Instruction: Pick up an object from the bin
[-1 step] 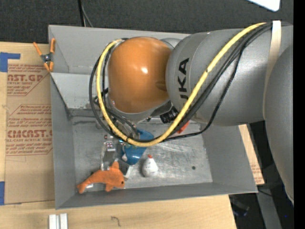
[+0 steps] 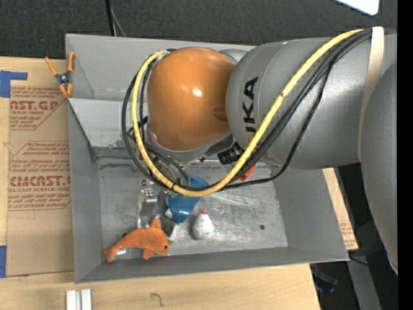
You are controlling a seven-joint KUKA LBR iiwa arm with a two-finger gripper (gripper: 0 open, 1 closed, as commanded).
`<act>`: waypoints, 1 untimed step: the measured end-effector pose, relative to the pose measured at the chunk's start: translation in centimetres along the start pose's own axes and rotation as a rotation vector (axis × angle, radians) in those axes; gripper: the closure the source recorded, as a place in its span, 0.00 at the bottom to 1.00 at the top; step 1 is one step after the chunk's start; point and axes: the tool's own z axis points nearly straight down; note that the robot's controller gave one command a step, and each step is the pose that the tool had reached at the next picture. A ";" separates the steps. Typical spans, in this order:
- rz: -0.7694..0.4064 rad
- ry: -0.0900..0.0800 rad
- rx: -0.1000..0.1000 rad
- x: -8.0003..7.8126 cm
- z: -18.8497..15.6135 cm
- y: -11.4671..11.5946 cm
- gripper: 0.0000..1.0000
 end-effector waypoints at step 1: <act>-0.107 -0.003 0.000 0.8 5.5 -0.9 0.00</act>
Offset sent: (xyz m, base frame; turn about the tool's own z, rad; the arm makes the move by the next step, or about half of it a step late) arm -0.0246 -0.0465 -0.0844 -0.3447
